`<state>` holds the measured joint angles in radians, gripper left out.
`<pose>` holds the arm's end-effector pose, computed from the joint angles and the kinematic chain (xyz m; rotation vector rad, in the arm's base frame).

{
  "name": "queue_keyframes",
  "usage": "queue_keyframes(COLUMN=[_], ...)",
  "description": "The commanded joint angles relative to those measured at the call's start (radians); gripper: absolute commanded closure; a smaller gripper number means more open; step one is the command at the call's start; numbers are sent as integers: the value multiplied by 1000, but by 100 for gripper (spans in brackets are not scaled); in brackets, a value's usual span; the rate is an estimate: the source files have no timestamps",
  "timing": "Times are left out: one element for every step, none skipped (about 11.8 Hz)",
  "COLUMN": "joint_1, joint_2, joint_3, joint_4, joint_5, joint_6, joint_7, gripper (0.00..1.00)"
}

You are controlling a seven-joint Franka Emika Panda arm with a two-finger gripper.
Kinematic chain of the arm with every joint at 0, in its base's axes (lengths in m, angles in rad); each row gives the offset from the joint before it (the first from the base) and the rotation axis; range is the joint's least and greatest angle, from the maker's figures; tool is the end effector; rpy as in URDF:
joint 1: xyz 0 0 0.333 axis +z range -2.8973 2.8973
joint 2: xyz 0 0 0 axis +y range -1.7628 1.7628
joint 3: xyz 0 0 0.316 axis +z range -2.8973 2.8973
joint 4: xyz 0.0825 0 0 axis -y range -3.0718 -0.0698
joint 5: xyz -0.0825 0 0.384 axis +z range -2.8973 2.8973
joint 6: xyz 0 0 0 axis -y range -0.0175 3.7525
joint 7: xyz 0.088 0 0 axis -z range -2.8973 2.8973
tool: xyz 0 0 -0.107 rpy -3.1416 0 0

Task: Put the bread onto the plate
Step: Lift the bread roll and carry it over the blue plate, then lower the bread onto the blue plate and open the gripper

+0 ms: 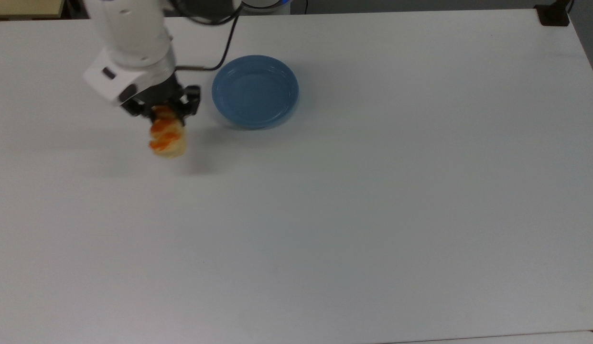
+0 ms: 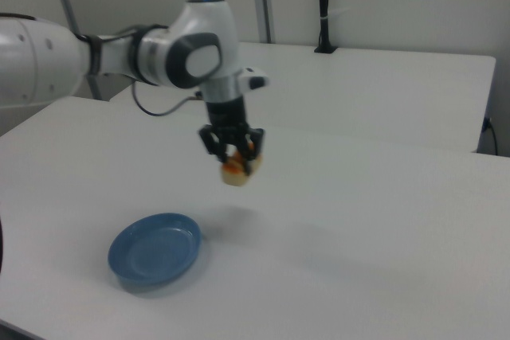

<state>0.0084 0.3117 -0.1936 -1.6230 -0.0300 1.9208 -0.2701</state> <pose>0.6403 -0.1094 0.4442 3.0541 0.1592 -0.0426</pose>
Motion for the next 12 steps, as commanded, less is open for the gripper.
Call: queue_keyframes(joint_1=[143, 181, 200, 206, 209, 212, 226, 229, 229, 228, 228, 229], joint_2=[-228, -265, -270, -269, -269, -269, -267, -264, -264, -269, -272, -275], joint_3=[-4, 2, 9, 11, 11, 13, 13, 13, 13, 13, 13, 13], joint_4=[-263, -346, -394, -415, -451, -483, -512, -523, -522, -515, -505, -476], joint_5=[39, 38, 38, 36, 27, 16, -2, -8, -8, -7, -8, -8], joint_6=[-74, -65, -59, -34, -8, 3, 13, 15, 9, -5, -22, -52], joint_7=[-15, -6, 17, 41, 55, 55, 55, 57, 58, 60, 86, 124], gripper=[49, 49, 49, 49, 49, 49, 49, 40, 6, 0, 0, 0])
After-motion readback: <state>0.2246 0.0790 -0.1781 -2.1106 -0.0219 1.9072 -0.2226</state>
